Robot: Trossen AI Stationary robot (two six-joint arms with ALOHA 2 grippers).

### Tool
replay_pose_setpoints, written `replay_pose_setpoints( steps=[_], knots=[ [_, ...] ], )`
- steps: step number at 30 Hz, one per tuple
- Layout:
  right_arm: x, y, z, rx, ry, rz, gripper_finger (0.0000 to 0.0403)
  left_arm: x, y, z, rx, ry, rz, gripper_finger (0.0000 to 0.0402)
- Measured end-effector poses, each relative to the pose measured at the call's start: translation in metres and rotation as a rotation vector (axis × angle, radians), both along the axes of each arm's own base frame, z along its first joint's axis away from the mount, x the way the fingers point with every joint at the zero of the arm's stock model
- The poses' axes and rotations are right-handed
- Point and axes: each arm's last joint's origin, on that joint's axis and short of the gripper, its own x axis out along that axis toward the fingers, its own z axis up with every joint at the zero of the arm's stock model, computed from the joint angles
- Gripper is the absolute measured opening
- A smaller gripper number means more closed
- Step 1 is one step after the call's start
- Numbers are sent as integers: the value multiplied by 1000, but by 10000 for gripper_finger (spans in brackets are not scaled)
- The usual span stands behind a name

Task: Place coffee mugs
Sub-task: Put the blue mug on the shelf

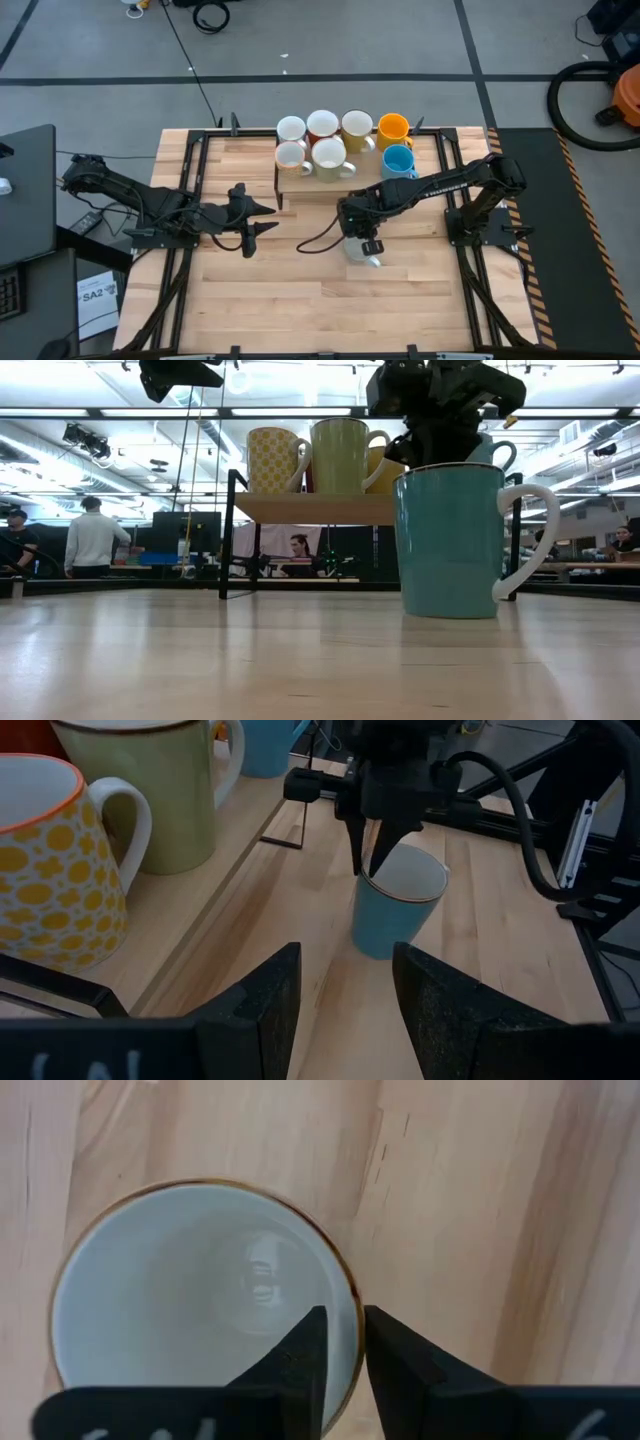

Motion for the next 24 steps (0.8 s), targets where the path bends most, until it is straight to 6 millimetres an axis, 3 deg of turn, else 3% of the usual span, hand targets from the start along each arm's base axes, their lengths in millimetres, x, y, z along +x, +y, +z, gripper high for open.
replay_pose_setpoints(
  steps=[11, 16, 24],
  knots=[
    [3, 0, 5, 9, -21, -17, 129, 0, 0, 0, -2, 0, 1, 167],
    [9, 1, 26, 42, -71, -86, 129, 0, 0, 0, -2, 0, 1, 167],
    [7, 7, 77, 176, -65, -206, 128, 0, 0, 0, -2, 0, 1, 167]
  ],
)
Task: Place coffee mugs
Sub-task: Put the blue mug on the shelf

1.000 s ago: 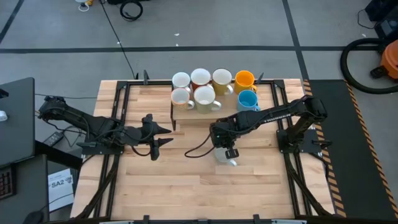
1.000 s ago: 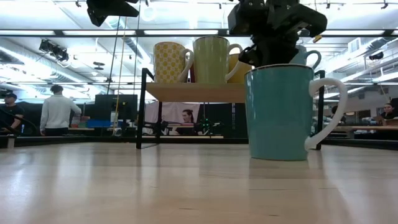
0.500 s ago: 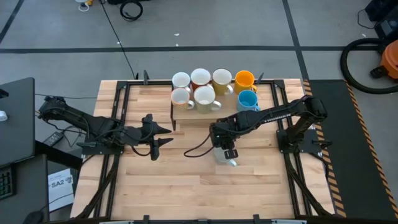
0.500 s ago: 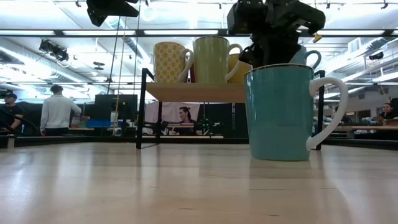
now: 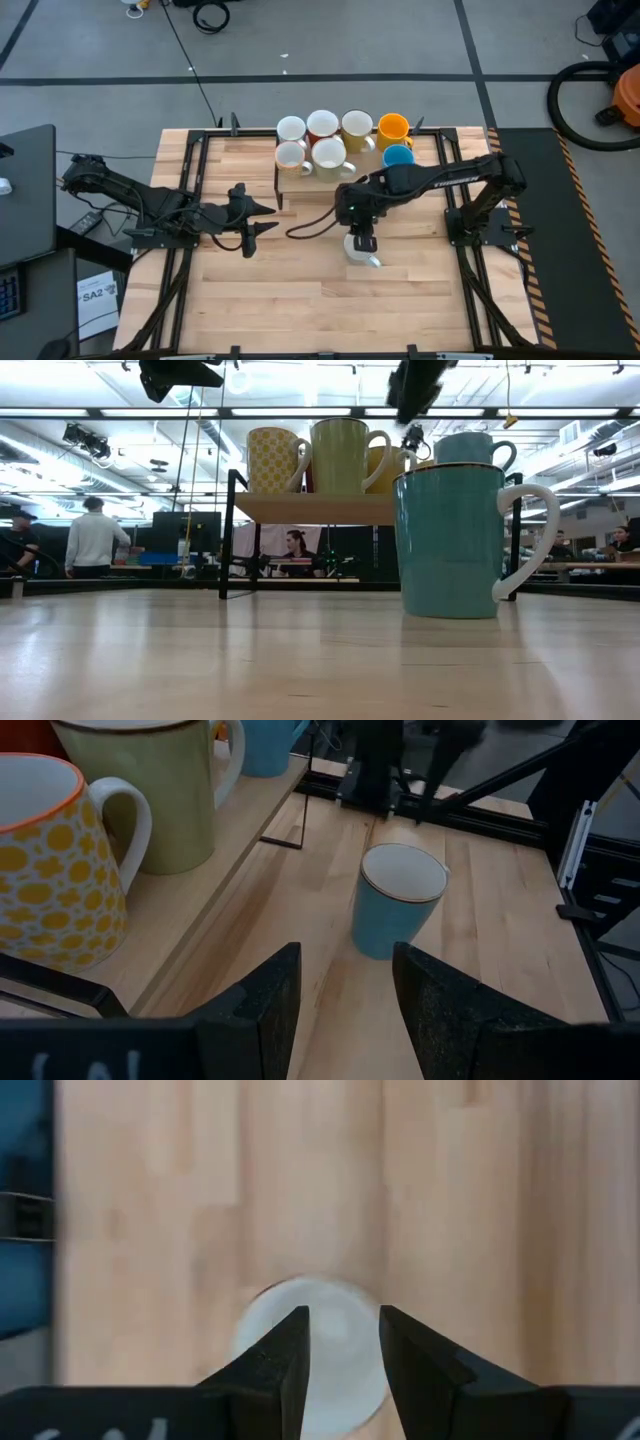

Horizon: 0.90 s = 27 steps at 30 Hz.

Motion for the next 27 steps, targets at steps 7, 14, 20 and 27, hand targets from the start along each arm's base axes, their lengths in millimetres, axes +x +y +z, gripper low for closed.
replay_pose_setpoints(
  steps=[7, 14, 20, 27],
  knots=[
    [-18, 22, 35, 182, 127, -207, 128, 0, 0, 0, 0, 0, -1, 167],
    [-35, 63, 31, 167, 230, -303, 128, 0, 0, 0, 0, 0, -1, 167],
    [-49, 94, 14, 95, 269, -422, 128, 0, 0, 0, -1, 0, -1, 167],
    [-61, 109, -5, 2, 237, -632, 128, 0, 0, 0, -1, 0, -1, 167]
  ],
)
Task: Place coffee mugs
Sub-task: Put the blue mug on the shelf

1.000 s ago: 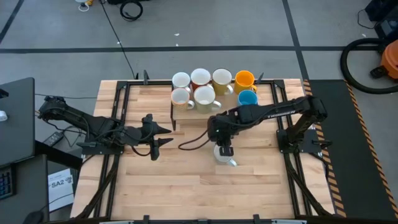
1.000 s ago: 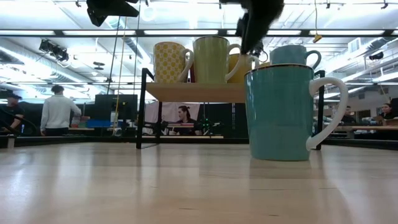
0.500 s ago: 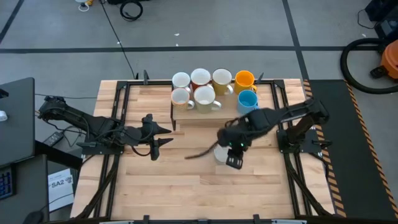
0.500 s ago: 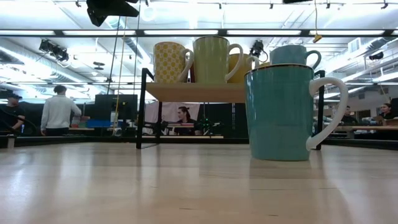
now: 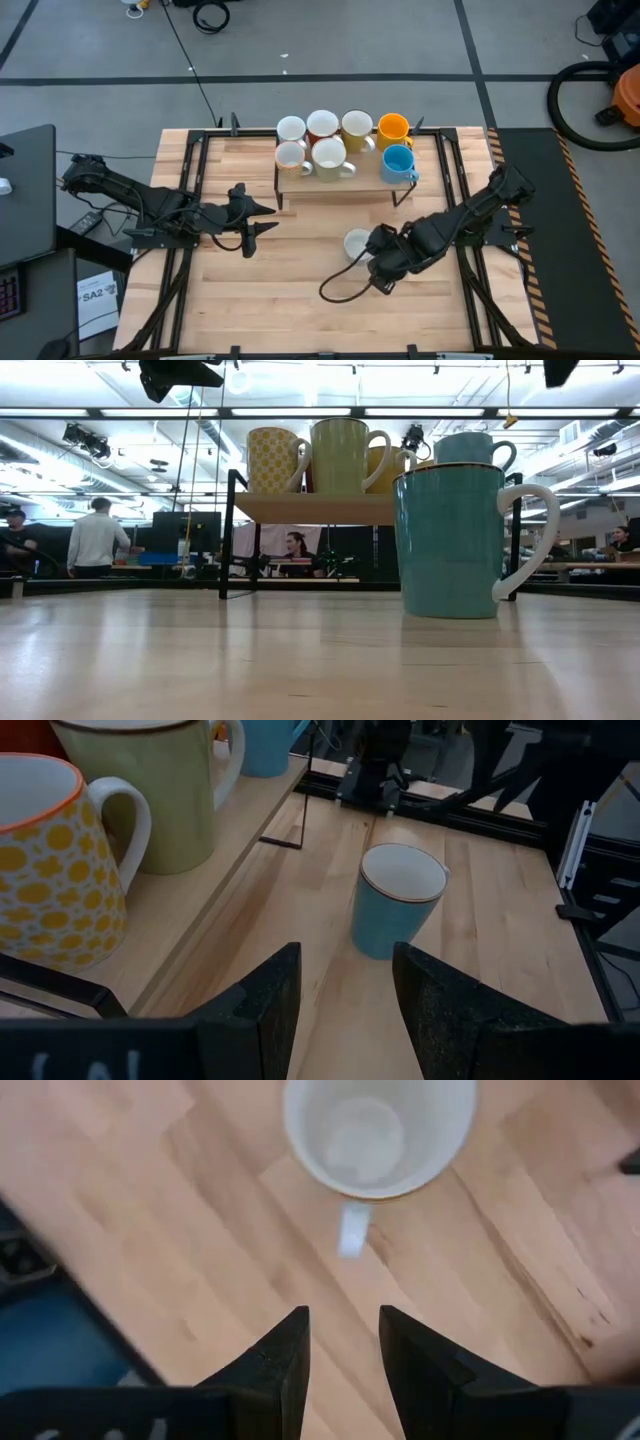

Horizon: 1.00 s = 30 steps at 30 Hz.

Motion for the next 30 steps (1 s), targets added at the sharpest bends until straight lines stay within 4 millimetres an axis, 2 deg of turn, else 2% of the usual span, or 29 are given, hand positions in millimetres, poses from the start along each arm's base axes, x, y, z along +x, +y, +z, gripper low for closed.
replay_pose_setpoints(
  steps=[5, 18, 30],
  knots=[
    [-2, -1, -15, -55, 17, -30, 128, 0, 0, 0, 0, 0, 0, 167],
    [5, 0, -50, -47, -42, -27, 128, 0, 0, 0, -1, 0, 1, 167],
    [8, -1, -52, -93, -92, -35, 128, 0, 0, 0, 0, 0, 1, 167]
  ],
)
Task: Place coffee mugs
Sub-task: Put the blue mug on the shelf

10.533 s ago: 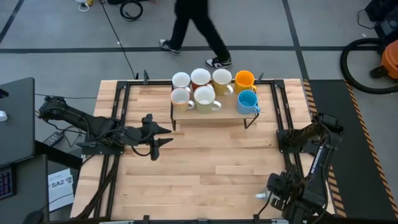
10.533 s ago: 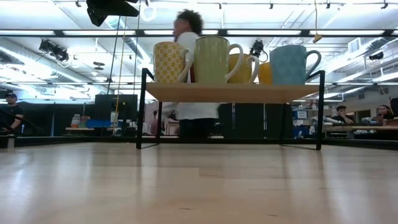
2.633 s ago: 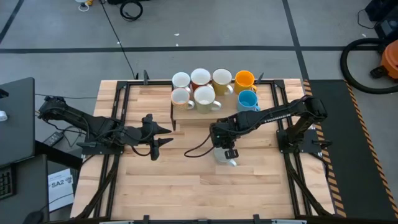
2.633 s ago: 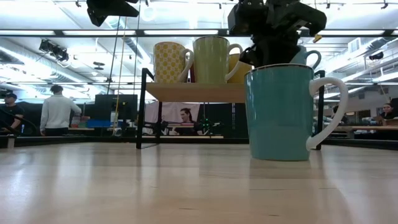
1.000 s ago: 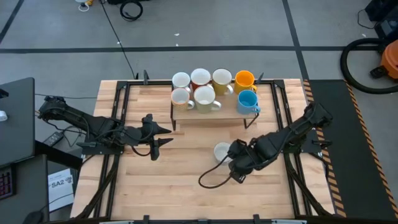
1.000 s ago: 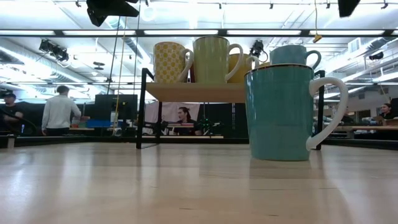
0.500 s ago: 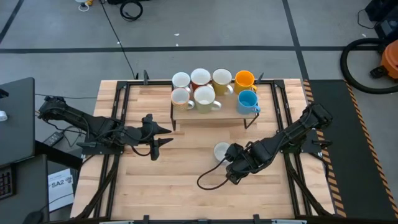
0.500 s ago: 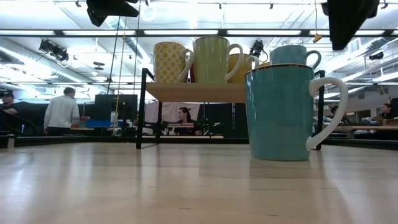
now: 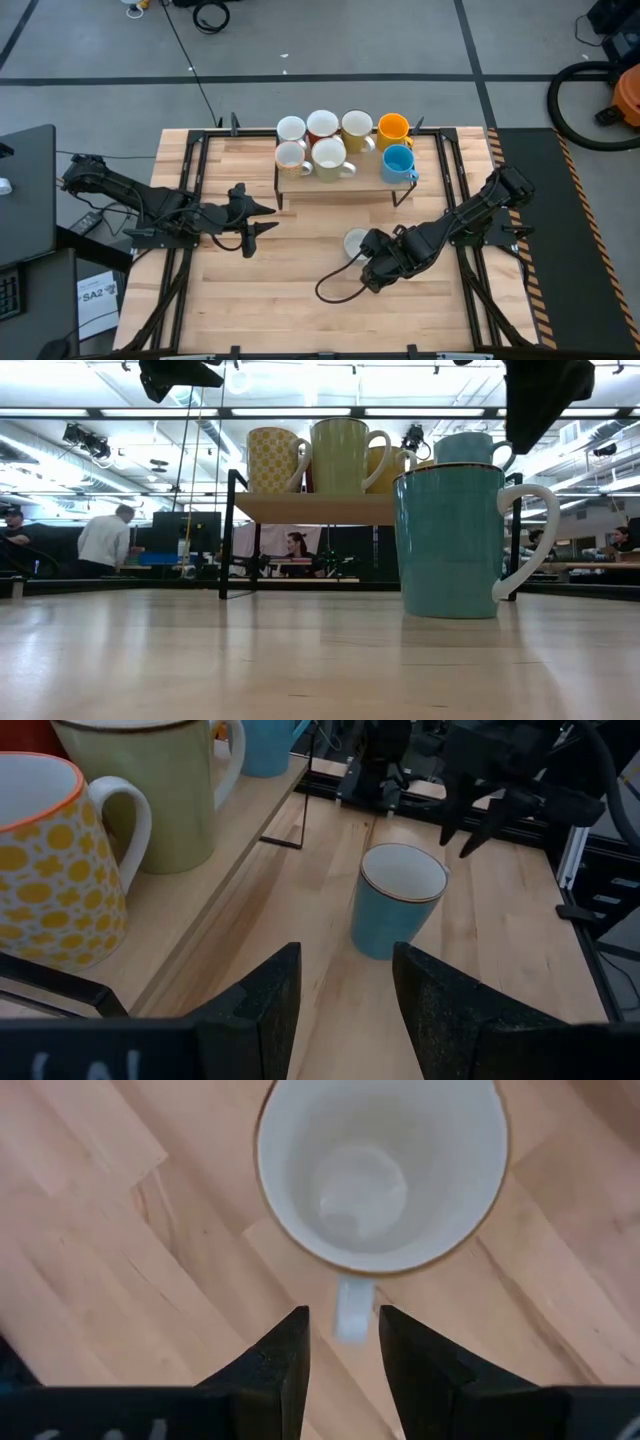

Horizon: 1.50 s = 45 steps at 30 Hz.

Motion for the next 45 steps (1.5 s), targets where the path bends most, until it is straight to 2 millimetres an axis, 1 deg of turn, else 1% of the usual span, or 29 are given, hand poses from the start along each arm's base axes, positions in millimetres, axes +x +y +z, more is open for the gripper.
replay_pose_setpoints(
  steps=[13, 16, 23, 27, 40, 45],
  knots=[
    [1, 0, 0, -15, -8, -4, 128, 0, 0, 0, 0, 0, -1, 167],
    [3, 1, -6, -26, 12, -1, 128, 0, 0, 0, 0, 0, -1, 167],
    [12, 7, -28, -64, 80, 40, 128, 0, 0, 0, 0, 0, -1, 167],
    [15, 6, -35, -78, 98, 42, 128, 0, 0, 0, 1, 0, -1, 167],
    [19, 2, -36, -56, 76, -49, 128, 0, 0, 0, 0, 0, -1, 167],
    [19, 2, -36, -55, 74, -60, 128, 0, 0, 0, 0, 0, -1, 167]
  ],
)
